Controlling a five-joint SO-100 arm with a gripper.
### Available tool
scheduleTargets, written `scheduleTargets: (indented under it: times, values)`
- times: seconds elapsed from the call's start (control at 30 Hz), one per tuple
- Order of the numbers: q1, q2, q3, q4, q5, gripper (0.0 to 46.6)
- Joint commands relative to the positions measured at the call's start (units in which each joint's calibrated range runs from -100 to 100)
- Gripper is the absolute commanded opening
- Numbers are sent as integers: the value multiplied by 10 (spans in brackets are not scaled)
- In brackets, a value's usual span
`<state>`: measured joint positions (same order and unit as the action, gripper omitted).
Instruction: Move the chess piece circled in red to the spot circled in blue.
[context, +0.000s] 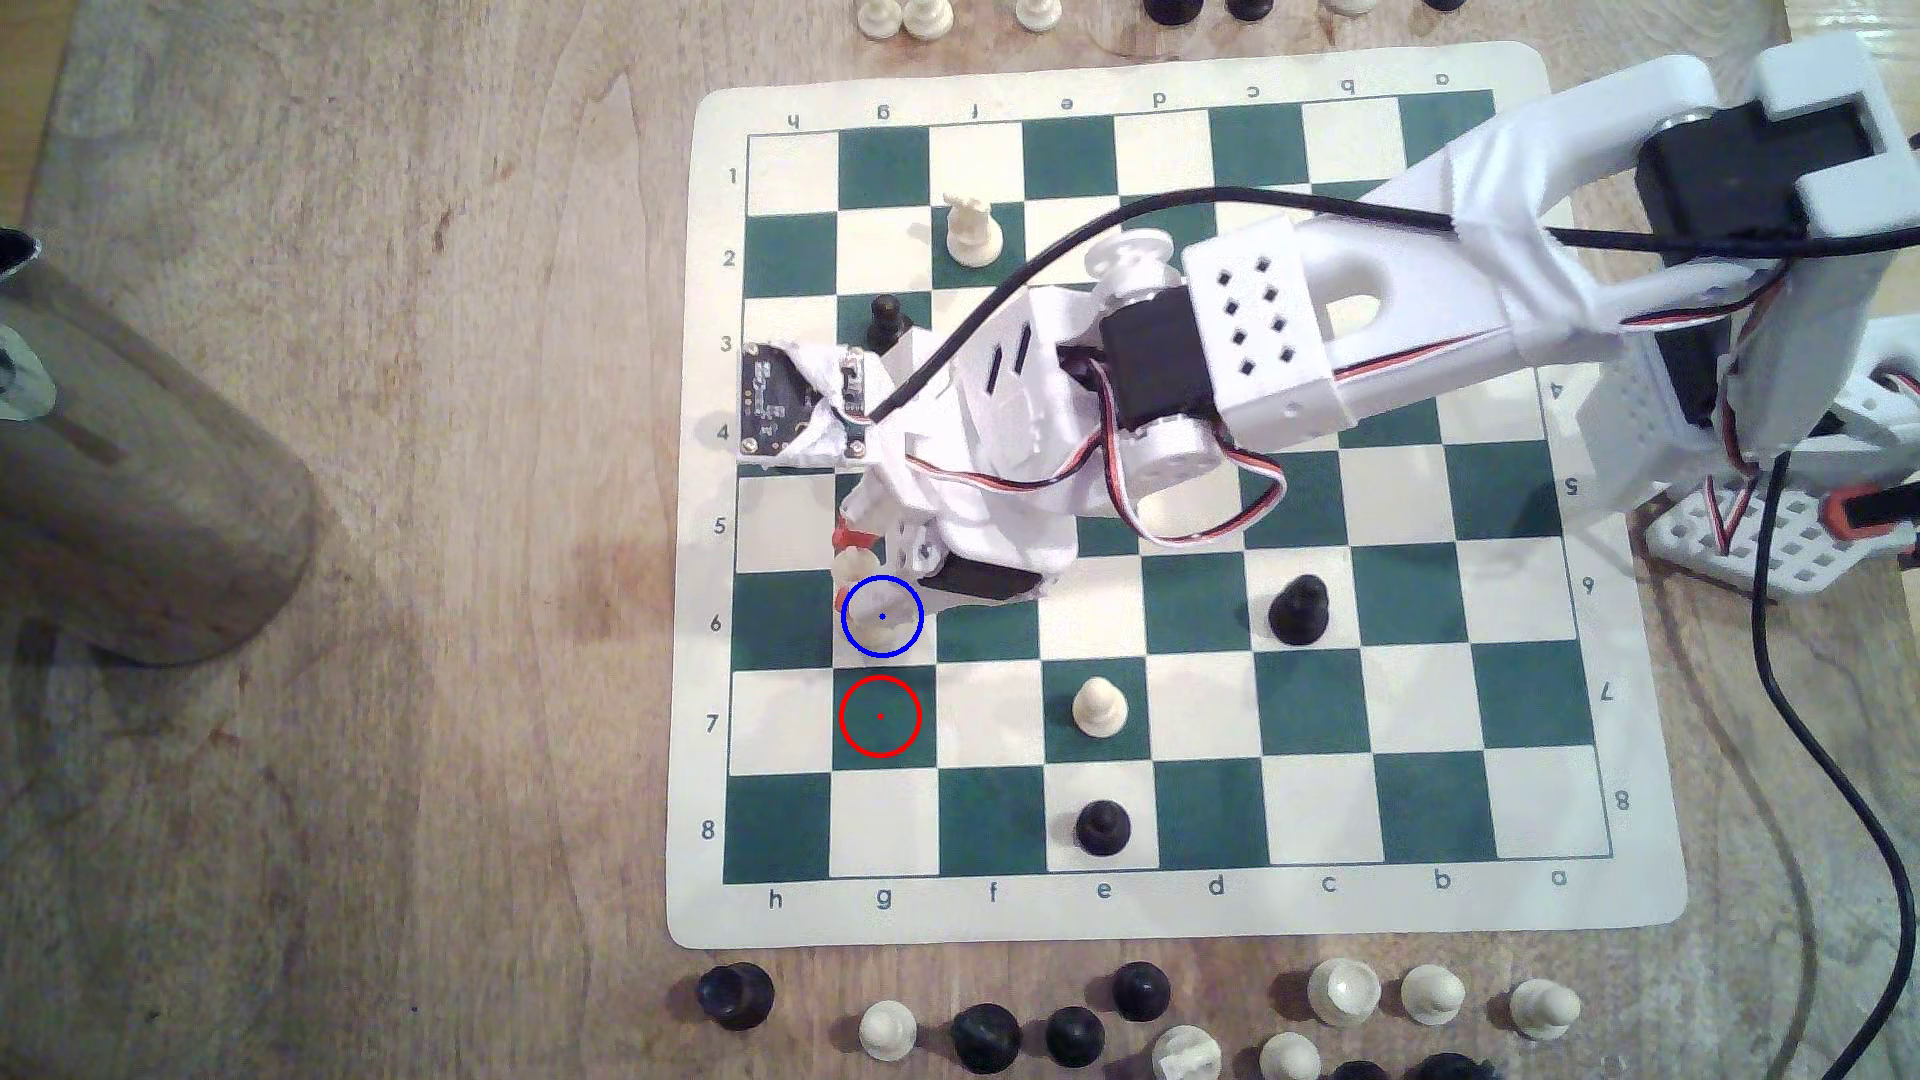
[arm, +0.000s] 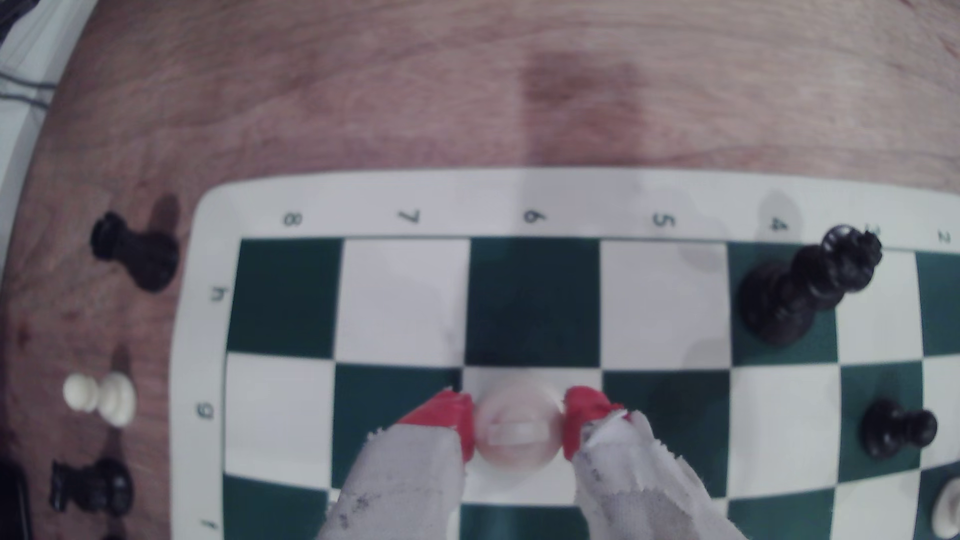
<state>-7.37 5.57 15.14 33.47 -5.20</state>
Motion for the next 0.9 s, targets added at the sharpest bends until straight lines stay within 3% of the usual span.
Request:
scheduleTargets:
  times: [0.0,0.87]
  values:
    - [1,-10,-12,-11,2,9]
    - [8,6,-11,8,15,15]
